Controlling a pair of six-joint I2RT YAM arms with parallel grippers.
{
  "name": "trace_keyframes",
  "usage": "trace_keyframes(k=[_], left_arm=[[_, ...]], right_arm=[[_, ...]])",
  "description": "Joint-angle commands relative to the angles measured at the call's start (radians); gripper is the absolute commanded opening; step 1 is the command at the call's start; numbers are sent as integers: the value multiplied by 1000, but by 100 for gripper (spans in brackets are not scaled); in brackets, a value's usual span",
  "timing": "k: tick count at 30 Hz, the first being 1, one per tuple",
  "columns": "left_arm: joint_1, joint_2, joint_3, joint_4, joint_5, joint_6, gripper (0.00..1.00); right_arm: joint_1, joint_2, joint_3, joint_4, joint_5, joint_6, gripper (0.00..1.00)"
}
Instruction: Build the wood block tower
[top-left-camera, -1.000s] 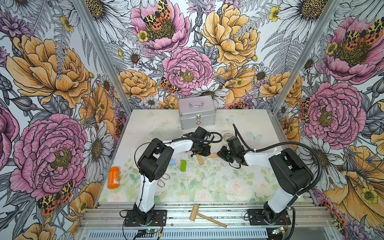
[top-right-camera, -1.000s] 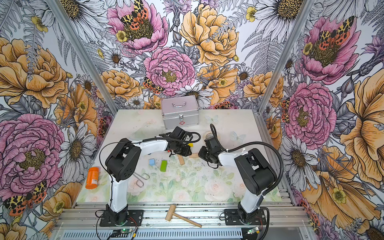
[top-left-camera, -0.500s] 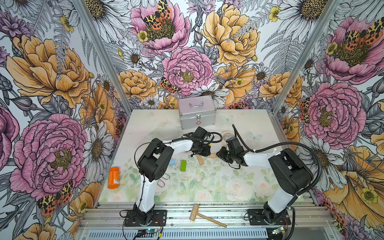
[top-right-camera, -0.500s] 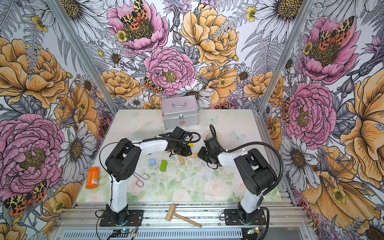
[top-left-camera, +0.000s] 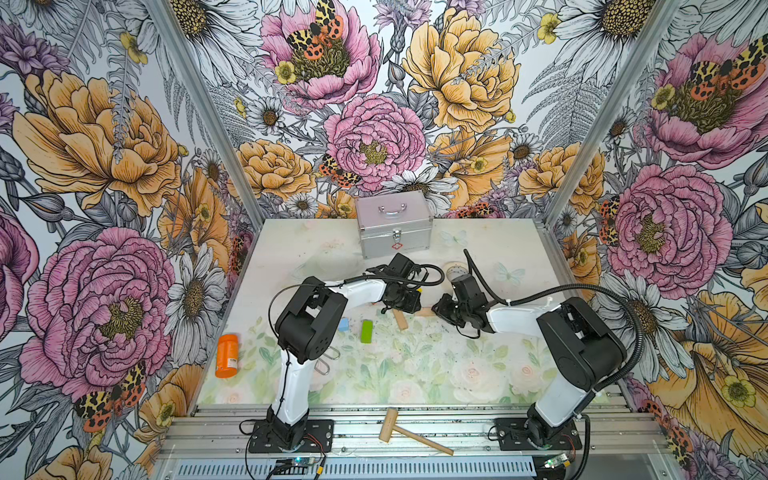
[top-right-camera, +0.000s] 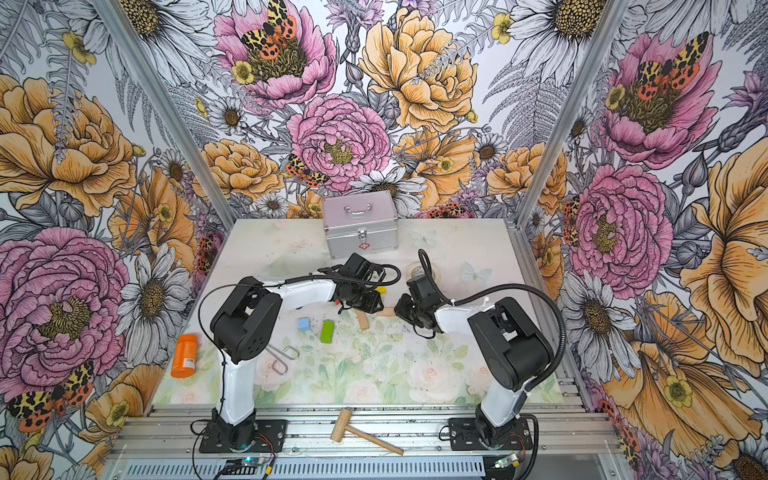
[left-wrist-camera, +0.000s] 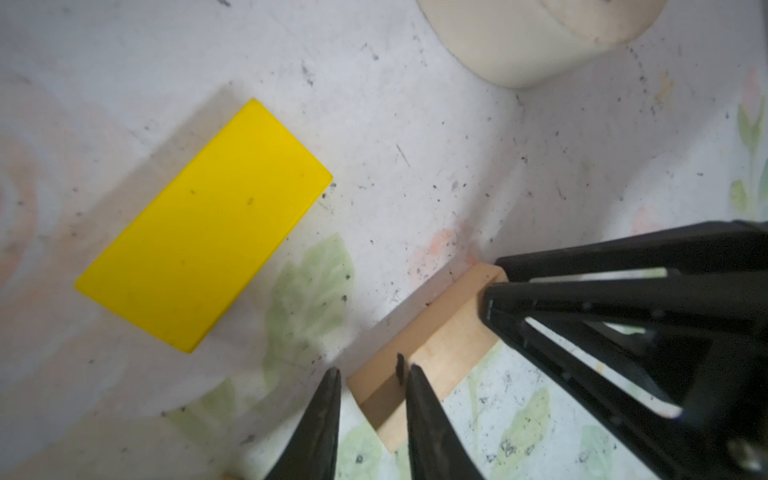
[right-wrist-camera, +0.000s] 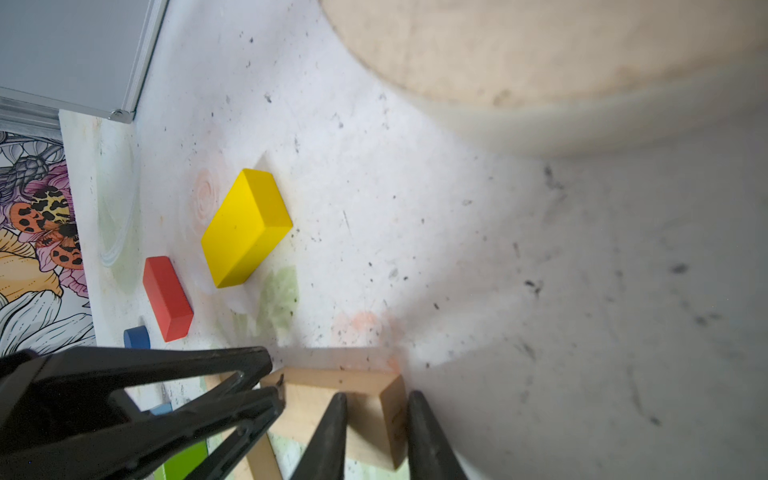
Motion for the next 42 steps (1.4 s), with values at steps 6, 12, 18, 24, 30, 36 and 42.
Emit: trace_keyframes(k=[6, 12, 18, 24, 30, 36, 42], left_arm=[[11, -43, -24, -39, -50, -10, 30], [11, -56, -22, -49, -45, -10, 30], [11, -63, -28, -57, -50, -8, 29], [11, -70, -28, -59, -44, -8, 27], [11, -78, -30, -60, -50, -9, 27], [10, -88, -30, -63, -52, -10, 27], [11, -101, -26, -68, -55, -10, 27]], right_arm=[[24, 12, -34, -89, -29, 8, 28], [24, 9, -24, -103, -17, -2, 29], [25, 9, -19, -106, -16, -4, 30], [23, 17, -3, -108, -18, -10, 31], [24, 27, 12, -111, -20, -19, 31], [24, 36, 21, -112, -24, -24, 31], [23, 52, 41, -118, -20, -31, 31]])
